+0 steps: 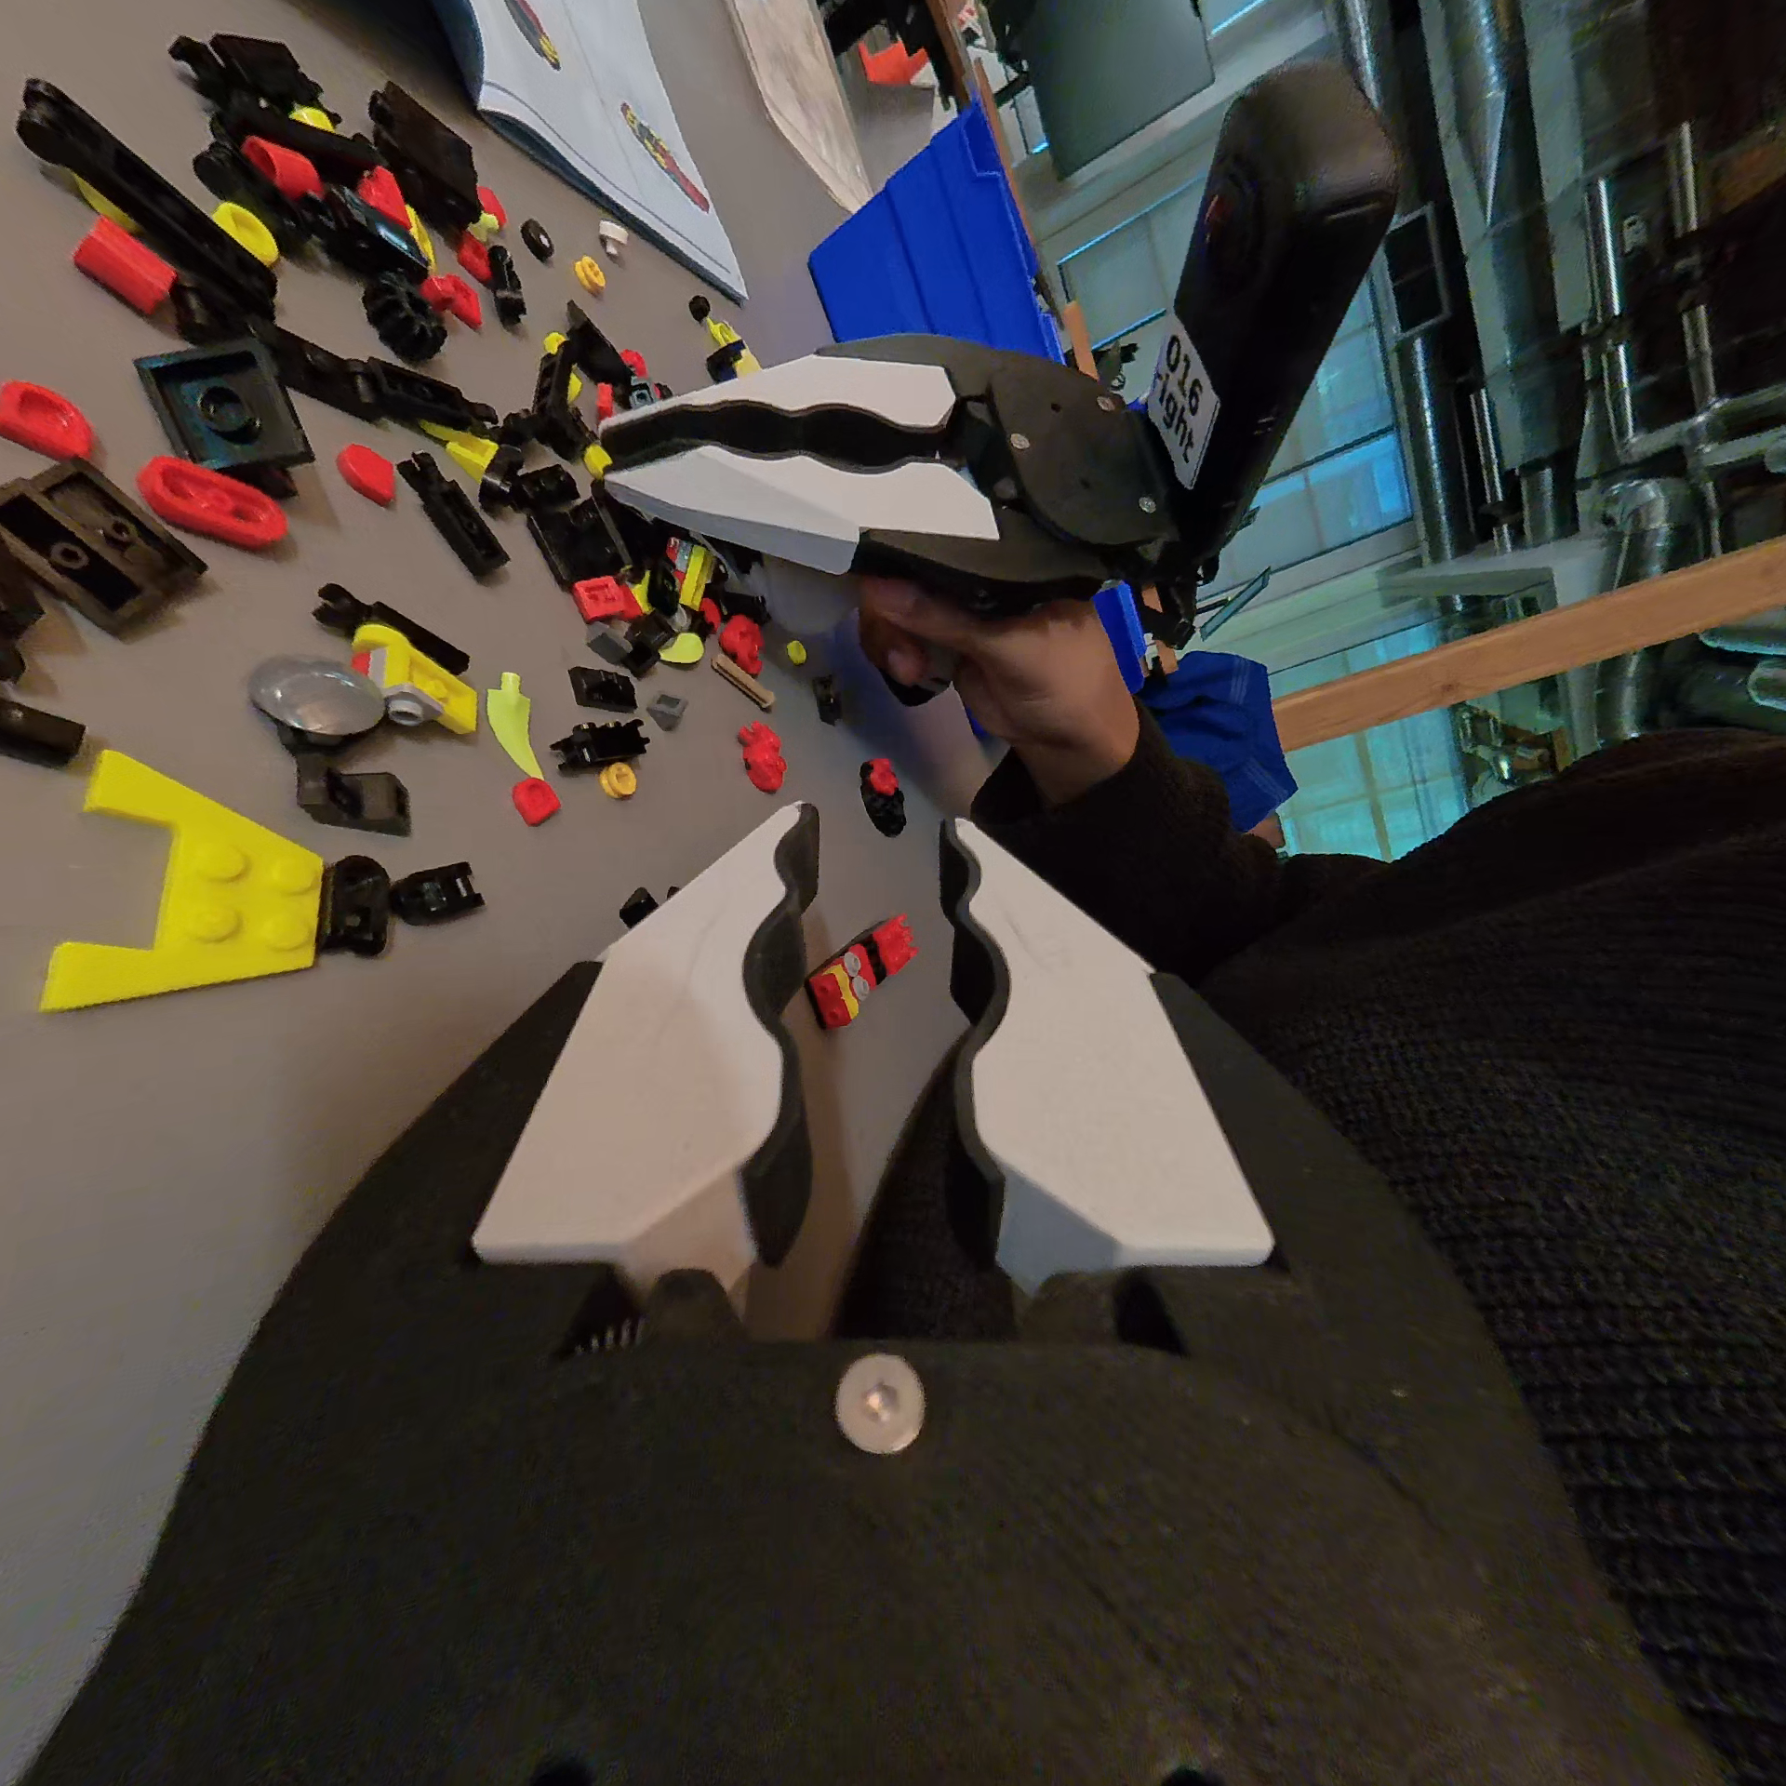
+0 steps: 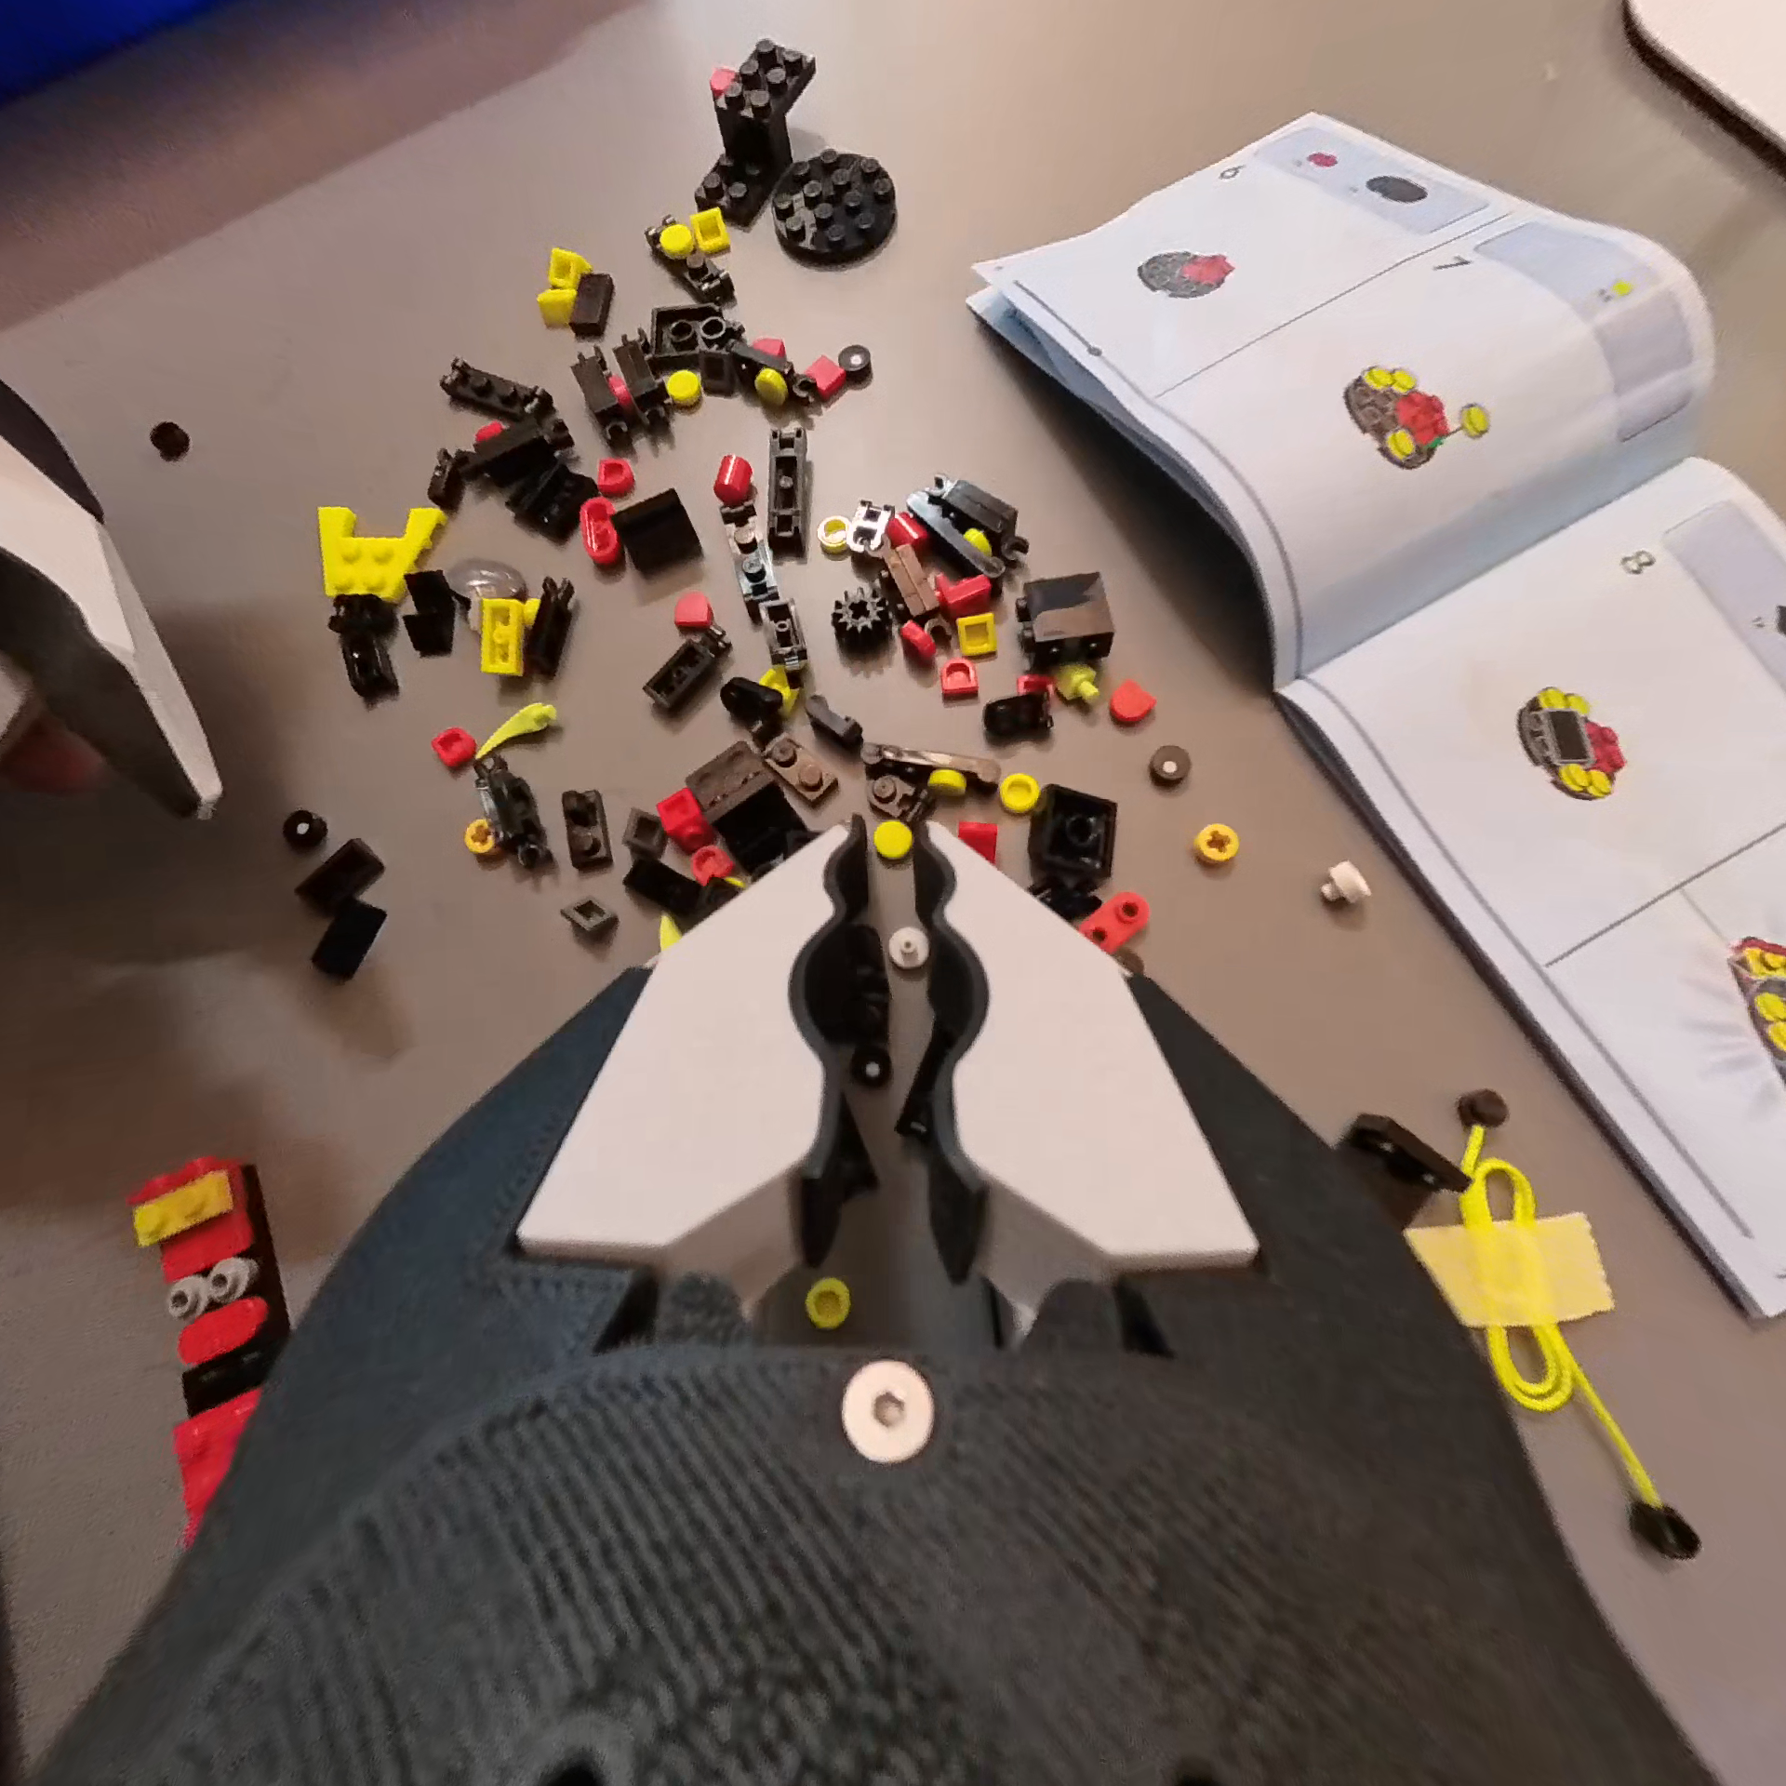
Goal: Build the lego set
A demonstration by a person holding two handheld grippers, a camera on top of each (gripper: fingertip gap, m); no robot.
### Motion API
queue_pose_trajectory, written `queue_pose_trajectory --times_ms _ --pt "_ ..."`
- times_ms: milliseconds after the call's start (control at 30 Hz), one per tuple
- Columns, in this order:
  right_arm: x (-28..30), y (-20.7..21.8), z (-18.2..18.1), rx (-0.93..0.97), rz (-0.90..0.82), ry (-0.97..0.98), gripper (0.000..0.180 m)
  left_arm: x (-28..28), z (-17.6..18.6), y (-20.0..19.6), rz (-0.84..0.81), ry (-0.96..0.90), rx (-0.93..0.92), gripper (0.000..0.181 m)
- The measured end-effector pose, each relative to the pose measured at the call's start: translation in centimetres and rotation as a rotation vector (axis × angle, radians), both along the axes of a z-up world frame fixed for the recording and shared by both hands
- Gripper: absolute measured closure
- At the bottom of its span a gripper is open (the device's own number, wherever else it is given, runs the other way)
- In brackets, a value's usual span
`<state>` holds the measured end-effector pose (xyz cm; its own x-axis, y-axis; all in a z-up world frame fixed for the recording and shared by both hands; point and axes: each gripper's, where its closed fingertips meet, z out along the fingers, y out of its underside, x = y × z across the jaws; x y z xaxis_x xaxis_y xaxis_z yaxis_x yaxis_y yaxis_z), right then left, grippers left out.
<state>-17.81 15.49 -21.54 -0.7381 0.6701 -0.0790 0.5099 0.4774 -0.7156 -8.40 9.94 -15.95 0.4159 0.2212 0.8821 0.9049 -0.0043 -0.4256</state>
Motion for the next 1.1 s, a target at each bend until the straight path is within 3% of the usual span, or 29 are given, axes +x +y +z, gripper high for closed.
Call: queue_pose_trajectory --times_ms 533,1100 --pt "0.2 0.6 2.3 -0.101 -0.018 0.011 0.175 0.2 -0.2 0.1 -0.007 0.017 -0.023 0.158" --pt "1.3 6.4 5.1 -0.103 -0.212 0.1 0.175 0.2 -0.8 1.3 -0.047 0.093 -0.103 0.159"
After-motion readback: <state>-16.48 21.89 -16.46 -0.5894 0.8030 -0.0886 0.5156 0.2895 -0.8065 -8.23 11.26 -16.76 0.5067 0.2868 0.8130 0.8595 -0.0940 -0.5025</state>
